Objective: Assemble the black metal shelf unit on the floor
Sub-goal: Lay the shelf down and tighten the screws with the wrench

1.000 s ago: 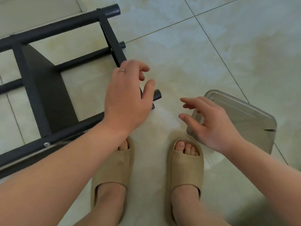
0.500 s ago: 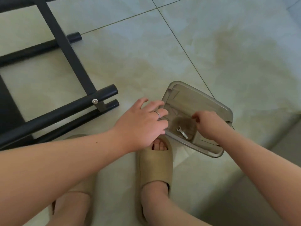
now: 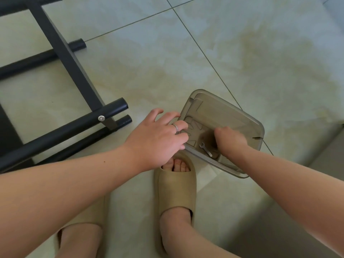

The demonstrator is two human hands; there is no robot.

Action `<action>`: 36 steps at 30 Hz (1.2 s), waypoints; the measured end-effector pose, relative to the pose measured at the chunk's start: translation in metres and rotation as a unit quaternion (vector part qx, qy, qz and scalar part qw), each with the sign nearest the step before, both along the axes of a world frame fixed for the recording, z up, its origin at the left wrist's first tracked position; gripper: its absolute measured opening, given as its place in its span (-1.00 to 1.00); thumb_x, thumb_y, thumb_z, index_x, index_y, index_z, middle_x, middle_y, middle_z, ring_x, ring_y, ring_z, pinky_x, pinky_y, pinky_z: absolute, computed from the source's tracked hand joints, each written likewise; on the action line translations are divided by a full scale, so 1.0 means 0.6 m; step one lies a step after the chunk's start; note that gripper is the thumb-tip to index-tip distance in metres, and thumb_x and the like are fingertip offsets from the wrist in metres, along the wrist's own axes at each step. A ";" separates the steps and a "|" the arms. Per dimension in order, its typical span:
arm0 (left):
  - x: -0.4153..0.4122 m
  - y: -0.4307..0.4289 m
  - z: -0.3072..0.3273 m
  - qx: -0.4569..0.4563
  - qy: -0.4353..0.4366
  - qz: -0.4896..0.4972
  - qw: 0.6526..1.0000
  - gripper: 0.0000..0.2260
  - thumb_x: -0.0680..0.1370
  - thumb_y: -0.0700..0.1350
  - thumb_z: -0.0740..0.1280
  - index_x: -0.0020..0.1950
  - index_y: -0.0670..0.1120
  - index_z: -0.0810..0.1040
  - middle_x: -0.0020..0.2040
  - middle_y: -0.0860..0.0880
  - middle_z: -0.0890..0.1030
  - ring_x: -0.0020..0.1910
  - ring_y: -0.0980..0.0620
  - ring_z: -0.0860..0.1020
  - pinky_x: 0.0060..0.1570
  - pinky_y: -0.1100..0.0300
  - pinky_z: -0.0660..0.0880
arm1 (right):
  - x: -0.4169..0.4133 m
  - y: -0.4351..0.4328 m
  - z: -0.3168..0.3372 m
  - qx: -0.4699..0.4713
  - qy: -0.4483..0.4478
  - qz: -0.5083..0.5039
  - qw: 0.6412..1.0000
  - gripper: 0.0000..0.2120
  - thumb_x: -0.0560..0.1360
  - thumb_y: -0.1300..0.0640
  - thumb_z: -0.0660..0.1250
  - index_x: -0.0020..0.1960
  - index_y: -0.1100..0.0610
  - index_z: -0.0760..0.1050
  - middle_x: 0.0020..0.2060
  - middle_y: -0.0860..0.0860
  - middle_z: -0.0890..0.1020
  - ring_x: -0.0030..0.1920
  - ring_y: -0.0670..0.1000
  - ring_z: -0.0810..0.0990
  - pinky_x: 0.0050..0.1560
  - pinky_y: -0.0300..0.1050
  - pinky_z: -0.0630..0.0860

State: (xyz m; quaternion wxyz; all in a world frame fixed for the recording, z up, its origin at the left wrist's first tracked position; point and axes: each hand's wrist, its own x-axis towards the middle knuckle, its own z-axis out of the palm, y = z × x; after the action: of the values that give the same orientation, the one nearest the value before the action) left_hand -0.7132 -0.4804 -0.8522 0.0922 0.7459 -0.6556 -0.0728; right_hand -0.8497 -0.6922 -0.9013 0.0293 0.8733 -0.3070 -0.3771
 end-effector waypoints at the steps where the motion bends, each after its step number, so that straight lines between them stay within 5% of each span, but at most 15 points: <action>1: 0.000 0.000 0.000 0.005 -0.001 0.000 1.000 -0.80 0.65 0.04 0.22 0.04 0.04 0.62 0.29 0.05 0.55 0.43 -0.12 0.38 0.32 -0.13 0.26 | 0.000 0.000 0.000 0.002 0.002 0.003 1.000 -0.72 0.56 0.38 0.20 0.20 0.16 0.51 0.02 0.12 0.60 0.03 0.20 0.65 -0.21 0.00 0.44; 7: -0.001 0.001 -0.001 0.025 0.033 0.008 0.999 -0.76 0.67 0.07 0.16 0.16 0.07 0.59 0.42 0.04 0.45 0.49 -0.09 0.29 0.35 -0.07 0.22 | 0.014 -0.001 0.028 0.043 -0.057 -0.059 0.996 -0.83 0.49 0.28 0.31 0.07 0.16 0.51 -0.08 0.14 0.53 -0.08 0.22 0.58 -0.17 0.00 0.51; 12: 0.003 0.015 0.016 -0.042 0.259 0.137 0.955 -0.74 0.65 -0.03 0.21 0.32 0.01 0.51 0.43 0.05 0.42 0.40 0.05 0.35 0.34 0.11 0.30 | 0.035 0.026 0.106 0.091 -0.282 -0.130 0.946 -0.92 0.44 0.25 0.35 -0.09 0.12 0.52 -0.20 0.04 0.62 -0.22 0.07 0.61 -0.23 -0.18 0.55; 13: 0.005 0.015 0.025 -0.041 0.346 0.199 0.916 -0.75 0.66 -0.04 0.20 0.31 0.03 0.51 0.38 0.10 0.46 0.35 0.14 0.39 0.32 0.21 0.33 | 0.041 0.039 0.127 0.100 -0.338 -0.133 0.926 -0.91 0.43 0.25 0.38 -0.11 0.11 0.53 -0.26 -0.03 0.61 -0.25 -0.06 0.60 -0.30 -0.36 0.48; 15: 0.011 0.013 0.045 -0.027 0.535 0.324 0.780 -0.80 0.68 -0.02 0.17 0.22 0.07 0.55 0.21 0.19 0.56 0.21 0.25 0.49 0.21 0.30 0.41 | 0.058 0.072 0.170 0.119 -0.431 -0.133 0.885 -0.87 0.41 0.26 0.41 -0.14 0.06 0.54 -0.35 -0.13 0.58 -0.22 -0.20 0.57 -0.32 -0.50 0.38; 20: 0.051 0.025 0.089 -0.050 0.794 0.419 0.437 -0.65 0.70 0.06 0.13 0.17 -0.13 0.61 0.09 -0.07 0.71 0.08 -0.03 0.68 0.14 0.03 0.59 | 0.123 0.146 0.250 0.248 -0.518 -0.061 0.816 -0.81 0.43 0.30 0.43 -0.09 0.03 0.56 -0.17 -0.17 0.61 -0.13 -0.16 0.60 -0.15 -0.46 0.45; 23: 0.085 0.042 0.114 -0.073 0.857 0.400 0.318 -0.55 0.69 0.10 0.09 0.19 -0.22 0.59 -0.01 -0.12 0.70 -0.06 -0.04 0.69 -0.01 0.08 0.62 | 0.165 0.179 0.271 0.324 -0.517 -0.021 0.792 -0.82 0.45 0.35 0.43 -0.05 0.09 0.59 -0.20 -0.14 0.64 -0.09 -0.14 0.64 -0.08 -0.40 0.50; 27: 0.126 0.072 0.132 -0.096 0.847 0.428 0.300 -0.71 0.68 -0.07 0.15 -0.04 -0.19 0.58 -0.31 -0.07 0.62 -0.35 0.04 0.63 -0.35 0.25 0.57 | 0.212 0.203 0.279 0.388 -0.518 0.003 0.762 -0.86 0.50 0.30 0.45 0.00 0.10 0.61 -0.14 -0.13 0.68 -0.03 -0.13 0.66 -0.03 -0.37 0.51; 31: 0.162 0.113 0.132 -0.131 0.832 0.449 0.296 -0.74 0.61 -0.31 0.09 0.01 -0.22 0.58 -0.28 -0.09 0.64 -0.37 0.06 0.61 -0.44 0.30 0.51 | 0.244 0.210 0.261 0.373 -0.488 0.062 0.787 -0.88 0.54 0.21 0.42 0.04 0.04 0.60 -0.10 -0.19 0.67 0.03 -0.15 0.62 0.02 -0.32 0.52; 34: 0.189 0.148 0.124 -0.174 0.797 0.474 0.333 -0.69 0.62 -0.37 0.05 0.06 -0.21 0.59 -0.25 -0.07 0.69 -0.35 0.10 0.63 -0.40 0.30 0.54 | 0.270 0.217 0.237 0.344 -0.412 0.136 0.833 -0.80 0.53 0.14 0.43 0.16 0.05 0.57 0.01 -0.14 0.63 0.08 -0.13 0.56 0.11 -0.24 0.47; 36: 0.202 0.170 0.113 -0.191 0.745 0.504 0.393 -0.69 0.65 -0.36 0.06 0.09 -0.17 0.58 -0.18 -0.04 0.72 -0.30 0.12 0.65 -0.32 0.30 0.56 | 0.287 0.224 0.222 0.336 -0.335 0.191 0.860 -0.66 0.52 0.08 0.45 0.27 0.03 0.52 0.11 -0.11 0.58 0.15 -0.07 0.52 0.20 -0.15 0.43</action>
State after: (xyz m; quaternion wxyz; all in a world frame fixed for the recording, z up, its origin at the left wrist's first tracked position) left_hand -0.5917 -0.3784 -0.7841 0.7039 0.5517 0.1726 -0.4128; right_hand -0.6775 -0.5576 -0.7681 -0.2990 0.9452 0.0193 -0.1295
